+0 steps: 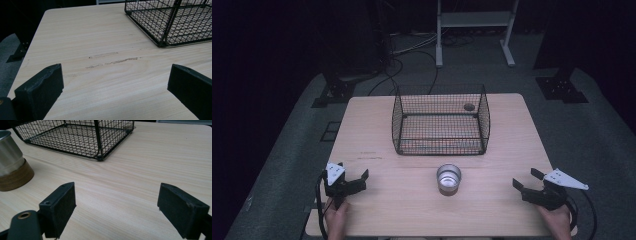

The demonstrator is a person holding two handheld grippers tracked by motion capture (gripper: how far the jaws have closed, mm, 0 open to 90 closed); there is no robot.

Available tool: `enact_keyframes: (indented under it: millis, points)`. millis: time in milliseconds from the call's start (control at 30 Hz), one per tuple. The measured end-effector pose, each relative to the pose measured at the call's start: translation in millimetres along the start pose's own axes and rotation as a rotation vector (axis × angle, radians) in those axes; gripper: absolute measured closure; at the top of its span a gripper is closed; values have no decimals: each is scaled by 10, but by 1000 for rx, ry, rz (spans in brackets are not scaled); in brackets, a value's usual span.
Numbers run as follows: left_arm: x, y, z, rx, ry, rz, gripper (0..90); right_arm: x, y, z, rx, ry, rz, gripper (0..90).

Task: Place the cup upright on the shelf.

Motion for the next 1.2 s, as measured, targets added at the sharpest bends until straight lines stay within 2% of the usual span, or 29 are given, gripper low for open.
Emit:
enact_keyframes:
  millis: [167, 333, 433, 533, 567, 800, 1200]
  points:
    - [2, 15, 2, 2, -7, -13, 0, -13, -34, 10, 1, -5, 19, 136]
    - [1, 16, 7, 1, -6, -16, 0, -66, -142, 17, -37, -12, 21, 133]
    - [0, 18, 8, 1, -3, -19, 0, -137, -241, 10, -55, -10, 46, 133]
    - [0, 18, 7, 2, -1, -19, 0, -165, -333, -26, -72, -36, 81, 133]
    - [0, 17, 7, 2, -2, -19, 0, -166, -394, -48, -85, -56, 109, 133]
    - [0, 21, 6, 2, -2, -20, 0, -194, -508, -92, -107, -82, 143, 133]
    - [2, 22, 9, 4, -5, -23, 0, -314, -720, -107, -150, -84, 185, 133]
Point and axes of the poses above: each handheld gripper's, and its own axes: z roughly backward along the jaws, x roughly out of its underside, y roughly to its right, the point moved 7 cm from there along -z, roughly forward along the jaws, and after that the axes turned 9 degrees about -z, right-handed, at the moved point
